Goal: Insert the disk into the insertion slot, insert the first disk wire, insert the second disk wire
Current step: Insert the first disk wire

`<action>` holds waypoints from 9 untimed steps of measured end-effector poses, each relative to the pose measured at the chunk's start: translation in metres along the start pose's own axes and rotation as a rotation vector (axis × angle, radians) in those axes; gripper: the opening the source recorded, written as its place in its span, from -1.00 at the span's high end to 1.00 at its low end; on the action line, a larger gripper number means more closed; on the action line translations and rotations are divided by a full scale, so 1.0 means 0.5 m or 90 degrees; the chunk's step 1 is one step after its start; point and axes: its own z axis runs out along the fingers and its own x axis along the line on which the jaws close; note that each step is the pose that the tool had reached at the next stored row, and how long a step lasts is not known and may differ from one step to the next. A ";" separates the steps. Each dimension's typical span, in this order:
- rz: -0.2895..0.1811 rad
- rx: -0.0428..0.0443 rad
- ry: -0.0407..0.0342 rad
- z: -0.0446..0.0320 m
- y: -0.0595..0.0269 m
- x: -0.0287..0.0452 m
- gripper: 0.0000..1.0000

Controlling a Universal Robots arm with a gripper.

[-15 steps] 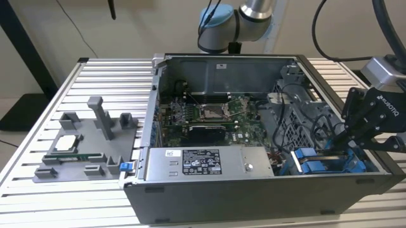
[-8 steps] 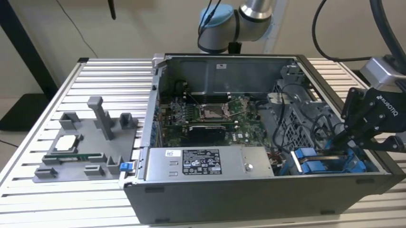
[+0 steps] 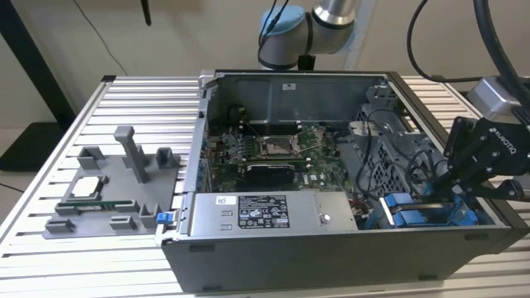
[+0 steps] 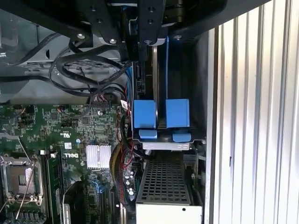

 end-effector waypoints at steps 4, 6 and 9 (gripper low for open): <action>0.001 0.0001 -0.0003 0.003 0.000 0.000 1.00; 0.001 -0.0001 -0.0015 0.004 -0.001 0.000 1.00; 0.001 0.0001 -0.0007 -0.007 0.002 -0.001 -1.00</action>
